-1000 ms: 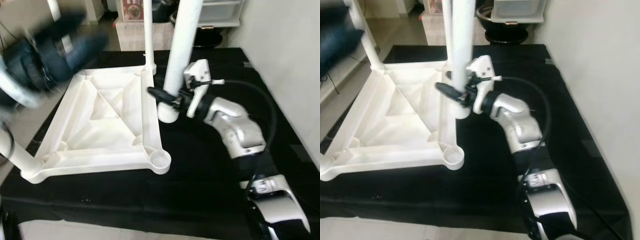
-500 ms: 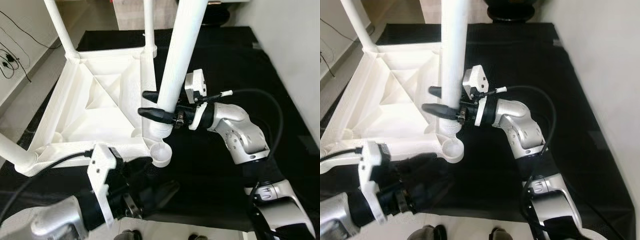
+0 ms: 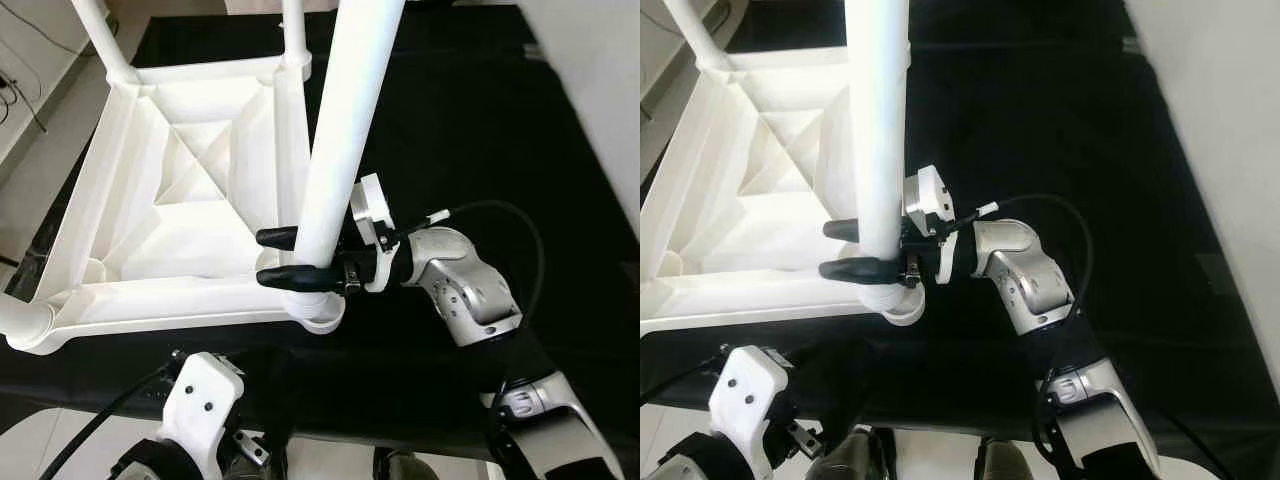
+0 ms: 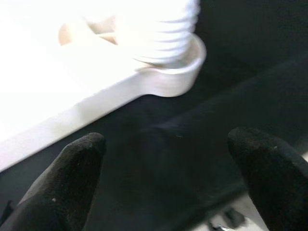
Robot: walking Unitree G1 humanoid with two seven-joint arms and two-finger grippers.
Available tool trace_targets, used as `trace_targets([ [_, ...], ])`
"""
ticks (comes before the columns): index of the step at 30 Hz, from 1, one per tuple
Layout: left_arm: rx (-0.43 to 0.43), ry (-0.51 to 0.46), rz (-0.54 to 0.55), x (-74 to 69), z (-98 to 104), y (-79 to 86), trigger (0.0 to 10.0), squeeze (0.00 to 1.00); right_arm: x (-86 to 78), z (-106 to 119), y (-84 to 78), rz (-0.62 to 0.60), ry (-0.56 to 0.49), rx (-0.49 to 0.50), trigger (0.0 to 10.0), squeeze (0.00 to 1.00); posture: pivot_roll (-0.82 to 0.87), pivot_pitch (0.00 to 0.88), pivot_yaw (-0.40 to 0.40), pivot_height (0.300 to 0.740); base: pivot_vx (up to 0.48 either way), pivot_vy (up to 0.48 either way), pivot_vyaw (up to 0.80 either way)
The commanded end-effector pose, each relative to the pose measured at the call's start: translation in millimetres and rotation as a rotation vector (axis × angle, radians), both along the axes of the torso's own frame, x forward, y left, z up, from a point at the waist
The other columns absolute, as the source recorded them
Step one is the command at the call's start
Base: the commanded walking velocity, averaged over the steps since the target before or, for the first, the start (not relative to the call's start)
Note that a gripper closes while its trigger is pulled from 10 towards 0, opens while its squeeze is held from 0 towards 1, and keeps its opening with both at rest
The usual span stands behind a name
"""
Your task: Building children table
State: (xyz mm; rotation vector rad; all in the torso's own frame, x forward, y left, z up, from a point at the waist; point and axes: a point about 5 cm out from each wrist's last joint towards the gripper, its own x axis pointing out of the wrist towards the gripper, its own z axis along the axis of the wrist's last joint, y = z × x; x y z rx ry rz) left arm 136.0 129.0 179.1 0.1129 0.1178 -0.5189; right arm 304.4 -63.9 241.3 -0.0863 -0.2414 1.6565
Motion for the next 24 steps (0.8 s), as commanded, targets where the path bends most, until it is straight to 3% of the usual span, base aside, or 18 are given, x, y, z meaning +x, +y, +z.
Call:
trace_targets([
  [1,0.008,-0.016,-0.008,-6.0,1,-1.8,10.0,0.00,-5.9,4,4.1,0.050,-0.037,0.013,10.0,0.00,0.13,0.397,0.038,0.740,0.000,0.000,0.00],
  [13,0.005,-0.037,-0.018,-19.6,-3,-7.6,10.0,0.00,-7.8,8,-1.0,0.067,-0.112,-0.026,10.0,0.00,0.14,0.429,0.055,0.740,0.000,0.000,0.00],
  [24,-0.018,-0.046,-0.034,-28.7,-4,-9.8,10.0,0.00,-9.9,9,-7.0,0.161,-0.233,-0.182,10.0,0.00,0.15,0.437,0.058,0.740,0.000,0.000,0.00],
])
